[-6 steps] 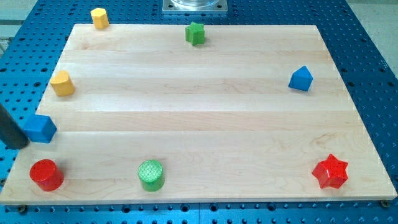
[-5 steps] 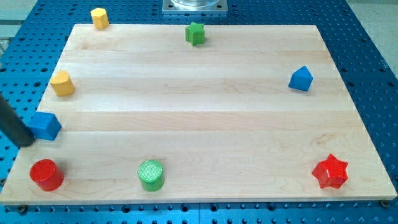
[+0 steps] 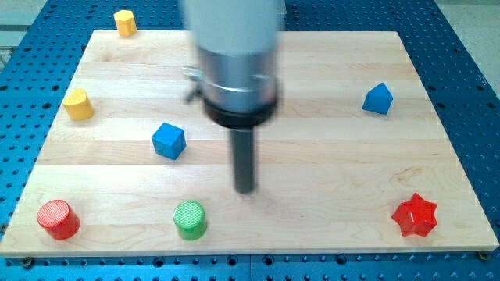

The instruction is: Push the green circle above the red circle

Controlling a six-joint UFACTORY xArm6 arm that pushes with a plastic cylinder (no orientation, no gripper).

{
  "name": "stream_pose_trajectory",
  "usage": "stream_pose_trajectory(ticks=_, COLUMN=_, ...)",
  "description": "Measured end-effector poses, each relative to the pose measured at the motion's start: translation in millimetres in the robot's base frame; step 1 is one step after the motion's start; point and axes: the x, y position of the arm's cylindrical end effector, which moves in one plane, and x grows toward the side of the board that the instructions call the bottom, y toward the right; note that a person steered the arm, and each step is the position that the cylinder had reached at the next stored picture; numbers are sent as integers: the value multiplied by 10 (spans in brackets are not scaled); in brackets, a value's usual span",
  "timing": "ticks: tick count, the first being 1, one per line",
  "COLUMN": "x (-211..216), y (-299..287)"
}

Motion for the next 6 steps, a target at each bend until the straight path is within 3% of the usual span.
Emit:
stream_pose_trajectory(ticks=1, x=658, y=26)
stream_pose_trajectory(ticks=4, x=537, y=-1444)
stream_pose_trajectory(ticks=5, x=307, y=-1719)
stream_pose_trajectory(ticks=6, x=388, y=-1656)
